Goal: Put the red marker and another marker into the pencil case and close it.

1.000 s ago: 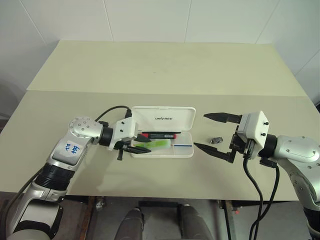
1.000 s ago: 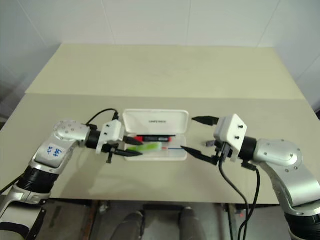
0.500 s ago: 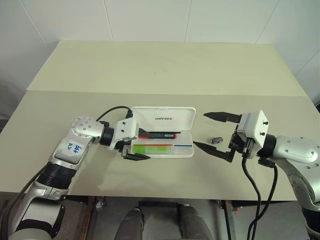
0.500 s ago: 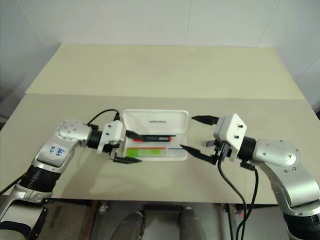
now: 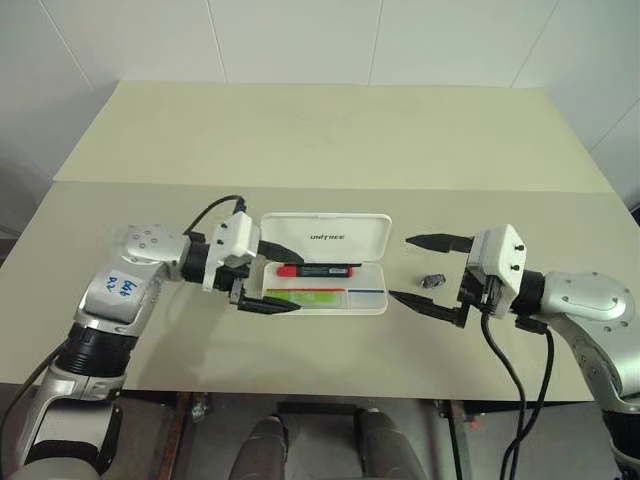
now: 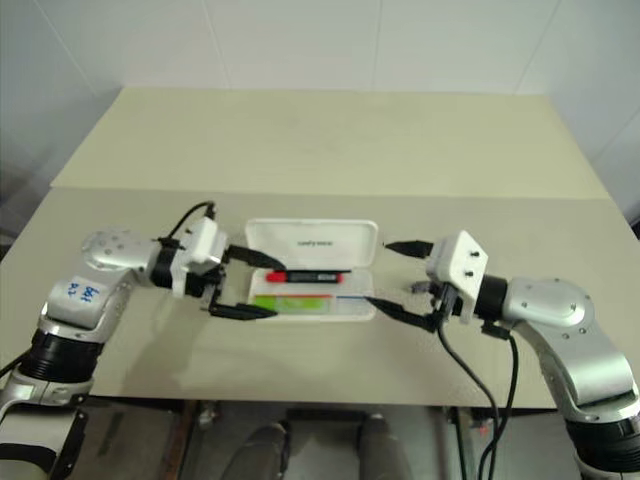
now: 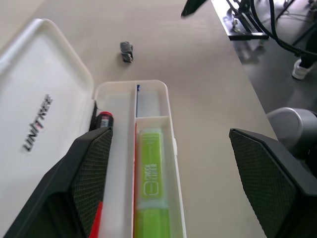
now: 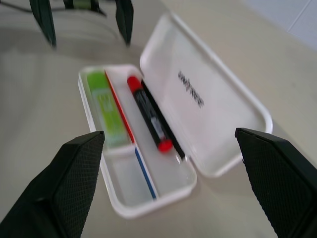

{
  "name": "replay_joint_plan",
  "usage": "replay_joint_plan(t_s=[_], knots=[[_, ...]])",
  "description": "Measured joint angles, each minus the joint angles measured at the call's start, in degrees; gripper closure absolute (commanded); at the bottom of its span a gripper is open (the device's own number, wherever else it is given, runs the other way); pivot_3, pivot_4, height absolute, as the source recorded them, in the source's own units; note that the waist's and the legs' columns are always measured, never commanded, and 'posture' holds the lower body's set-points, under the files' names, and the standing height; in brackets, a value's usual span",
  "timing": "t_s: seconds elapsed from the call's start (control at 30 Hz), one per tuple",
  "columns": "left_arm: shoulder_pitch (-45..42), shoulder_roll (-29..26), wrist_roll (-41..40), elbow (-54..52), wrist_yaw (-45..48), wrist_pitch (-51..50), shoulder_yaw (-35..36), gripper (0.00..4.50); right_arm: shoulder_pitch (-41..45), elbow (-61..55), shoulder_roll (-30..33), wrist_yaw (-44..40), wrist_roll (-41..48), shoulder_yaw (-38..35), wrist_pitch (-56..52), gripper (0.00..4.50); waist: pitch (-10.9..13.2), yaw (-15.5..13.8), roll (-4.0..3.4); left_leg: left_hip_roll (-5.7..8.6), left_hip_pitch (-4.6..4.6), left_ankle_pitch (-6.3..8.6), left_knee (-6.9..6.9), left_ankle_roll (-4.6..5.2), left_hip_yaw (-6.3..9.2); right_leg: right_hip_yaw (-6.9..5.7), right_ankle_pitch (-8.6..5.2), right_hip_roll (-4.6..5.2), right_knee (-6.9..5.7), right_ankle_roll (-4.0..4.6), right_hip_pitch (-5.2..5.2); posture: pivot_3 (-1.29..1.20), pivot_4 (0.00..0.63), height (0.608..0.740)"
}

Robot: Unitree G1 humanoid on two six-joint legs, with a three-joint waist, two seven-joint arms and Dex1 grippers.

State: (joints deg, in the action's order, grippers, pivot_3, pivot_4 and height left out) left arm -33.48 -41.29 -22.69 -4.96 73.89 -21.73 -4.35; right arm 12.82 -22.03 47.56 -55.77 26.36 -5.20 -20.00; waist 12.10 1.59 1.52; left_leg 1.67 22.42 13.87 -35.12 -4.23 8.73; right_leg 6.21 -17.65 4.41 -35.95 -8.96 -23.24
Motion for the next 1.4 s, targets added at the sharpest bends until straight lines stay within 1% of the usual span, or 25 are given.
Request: replay_joint_plan(t_s=[0.17, 0.33, 0.5, 0.67, 0.83, 0.97, 1.27, 1.37, 1.4], knots=[[0.0, 0.1, -0.79, -1.87, -1.41, -0.76, 0.89, 0.46, 3.54, 9.03, 2.59, -5.11, -1.67, 0.08, 2.32, 0.0, 0.0, 0.07, 0.0, 0.0, -0.01, 0.0, 0.0, 0.0, -0.02, 0.01, 0.0, 0.0, 0.0, 0.0, 0.0, 0.0, 0.15, 0.74], [0.01, 1.35, -1.57, -3.83, -3.22, -0.84, 1.07, 0.46, 7.47, 18.23, 2.76, -9.39, -3.83, 0.96, 4.54, 0.0, 0.0, 0.04, 0.0, 0.0, -0.01, 0.0, 0.01, 0.0, -0.02, 0.01, 0.0, 0.0, 0.02, 0.0, 0.0, 0.0, 0.15, 0.74], [0.1, 1.37, -1.9, -4.59, -3.83, -1.19, 1.08, 0.46, 9.71, 25.43, 2.83, -14.0, -6.98, 4.19, 8.64, 0.0, 0.01, 0.13, -0.01, 0.0, -0.01, 0.0, 0.01, 0.0, -0.03, 0.01, 0.0, 0.0, 0.01, 0.0, -0.01, 0.0, 0.15, 0.74], [0.39, 1.36, -1.97, -5.29, -4.21, -1.31, 1.1, 0.46, 12.92, 30.75, 2.73, -19.39, -10.82, 9.19, 14.35, 0.0, 0.01, 0.23, -0.02, 0.0, -0.02, 0.0, -0.01, -0.01, -0.05, 0.02, 0.0, 0.0, -0.01, -0.01, -0.01, 0.0, 0.15, 0.74], [0.73, 1.48, -2.02, -5.64, -4.59, -1.37, 1.12, 0.46, 18.77, 37.79, 1.14, -22.08, -13.65, 11.12, 18.78, 0.0, 0.01, 0.23, -0.02, -0.01, -0.03, 0.0, 0.0, -0.01, -0.05, 0.02, 0.01, 0.0, -0.02, -0.01, -0.01, 0.0, 0.15, 0.74], [1.28, 1.57, -2.1, -5.9, -5.43, -1.5, 1.15, 0.46, 21.52, 43.89, -0.94, -23.55, -15.57, 12.36, 21.63, 0.0, 0.01, 0.19, -0.02, 0.01, -0.01, 0.0, 0.0, -0.01, -0.05, 0.03, 0.01, 0.01, 0.01, -0.01, -0.01, 0.0, 0.15, 0.74], [2.59, 1.05, -2.86, -7.96, -6.72, -2.63, 1.53, 0.46, 27.86, 57.86, -1.85, -26.13, -19.35, 13.87, 27.84, 0.0, 0.02, 0.31, -0.03, 0.0, -0.03, 0.0, 0.0, -0.01, -0.05, 0.03, 0.01, 0.01, -0.02, -0.01, -0.02, 0.0, 0.15, 0.74], [2.62, 0.83, -2.88, -8.08, -6.96, -2.73, 1.61, 0.42, 29.68, 62.31, -1.99, -26.92, -20.58, 13.89, 30.05, 0.6, 0.02, 0.37, -0.03, 0.01, -0.03, 0.0, 0.0, -0.01, -0.06, 0.04, 0.01, 0.01, -0.02, -0.01, -0.02, 0.0, 0.15, 0.74], [2.65, 0.79, -2.89, -8.13, -7.08, -2.74, 1.63, 0.42, 30.32, 63.77, -1.98, -27.21, -21.03, 13.89, 30.74, 0.95, 0.02, 0.37, -0.03, 0.01, -0.03, 0.0, 0.0, -0.01, -0.06, 0.04, 0.01, 0.01, -0.02, -0.01, -0.02, 0.0, 0.15, 0.74]])
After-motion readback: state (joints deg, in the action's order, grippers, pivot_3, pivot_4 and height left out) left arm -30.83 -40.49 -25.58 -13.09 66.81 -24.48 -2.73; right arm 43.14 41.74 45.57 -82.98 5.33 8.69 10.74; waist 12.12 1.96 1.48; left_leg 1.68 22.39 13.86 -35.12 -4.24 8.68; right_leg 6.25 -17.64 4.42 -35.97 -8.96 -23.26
